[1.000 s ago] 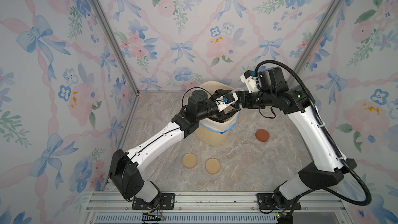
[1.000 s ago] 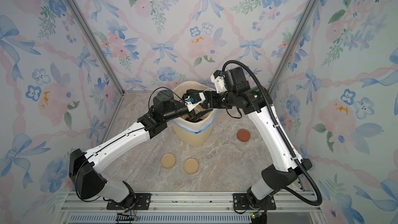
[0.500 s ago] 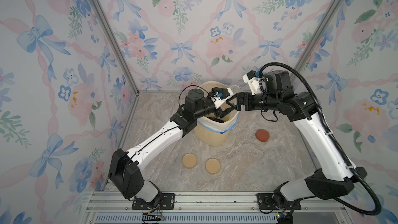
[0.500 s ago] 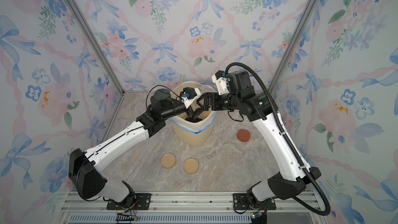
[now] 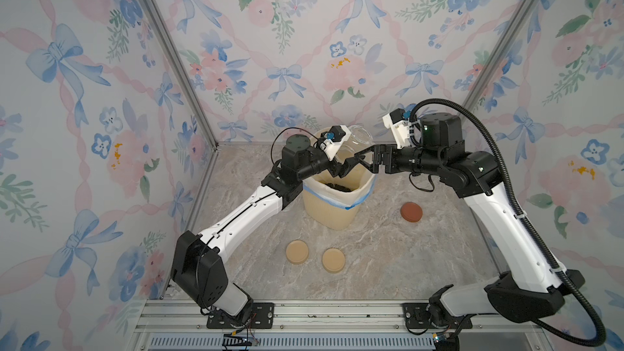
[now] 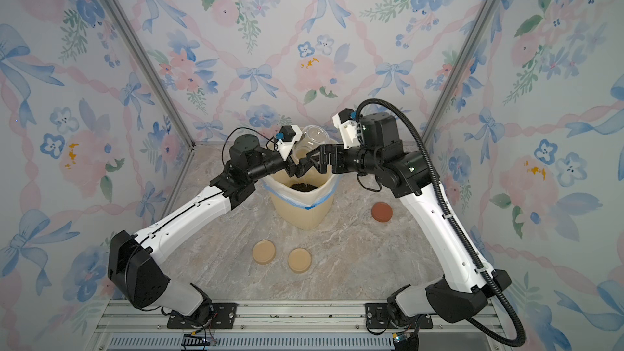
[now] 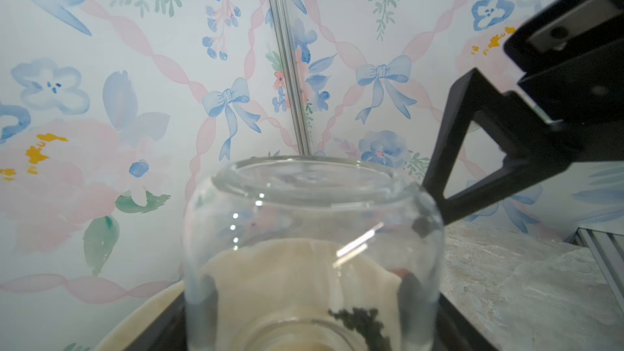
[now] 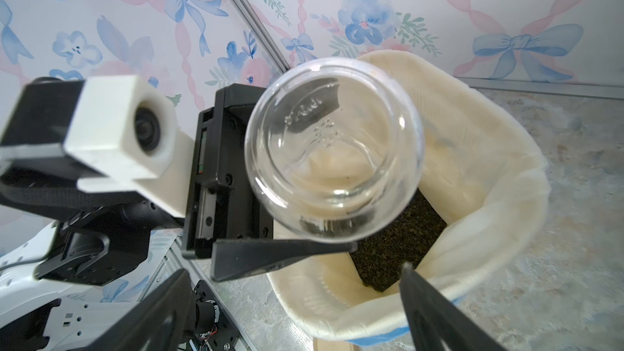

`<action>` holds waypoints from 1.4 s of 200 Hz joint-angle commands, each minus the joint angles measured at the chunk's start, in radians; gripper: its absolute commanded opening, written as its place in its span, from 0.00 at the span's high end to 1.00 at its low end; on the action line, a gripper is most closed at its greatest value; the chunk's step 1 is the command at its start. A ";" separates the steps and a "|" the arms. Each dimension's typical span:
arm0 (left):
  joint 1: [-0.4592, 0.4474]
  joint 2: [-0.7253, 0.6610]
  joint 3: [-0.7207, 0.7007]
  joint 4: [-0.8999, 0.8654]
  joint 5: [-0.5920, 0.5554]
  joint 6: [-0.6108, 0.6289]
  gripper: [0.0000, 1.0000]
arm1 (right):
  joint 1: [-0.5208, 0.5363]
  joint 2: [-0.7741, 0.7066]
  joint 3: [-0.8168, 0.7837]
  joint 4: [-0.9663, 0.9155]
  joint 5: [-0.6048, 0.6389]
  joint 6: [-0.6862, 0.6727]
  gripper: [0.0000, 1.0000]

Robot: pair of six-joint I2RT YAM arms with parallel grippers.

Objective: Empty moldy tea leaves from jars
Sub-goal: Pour the moldy tea leaves from the jar into the trash bin.

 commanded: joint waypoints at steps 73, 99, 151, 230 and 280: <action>0.127 0.007 -0.042 0.188 0.118 -0.813 0.59 | -0.020 -0.058 -0.108 0.152 -0.016 0.045 0.02; 0.141 0.020 -0.046 0.204 0.153 -0.975 0.59 | -0.020 -0.057 -0.126 0.173 -0.020 0.053 0.02; 0.145 0.060 -0.005 0.225 0.197 -1.092 0.58 | -0.020 -0.056 -0.133 0.193 -0.023 0.056 0.02; 0.097 -0.026 -0.068 0.230 0.190 -0.507 0.57 | -0.025 -0.008 -0.052 0.200 0.024 0.048 0.02; 0.060 -0.085 -0.109 0.231 0.168 -0.329 0.58 | 0.003 0.041 -0.025 0.270 0.085 0.012 0.02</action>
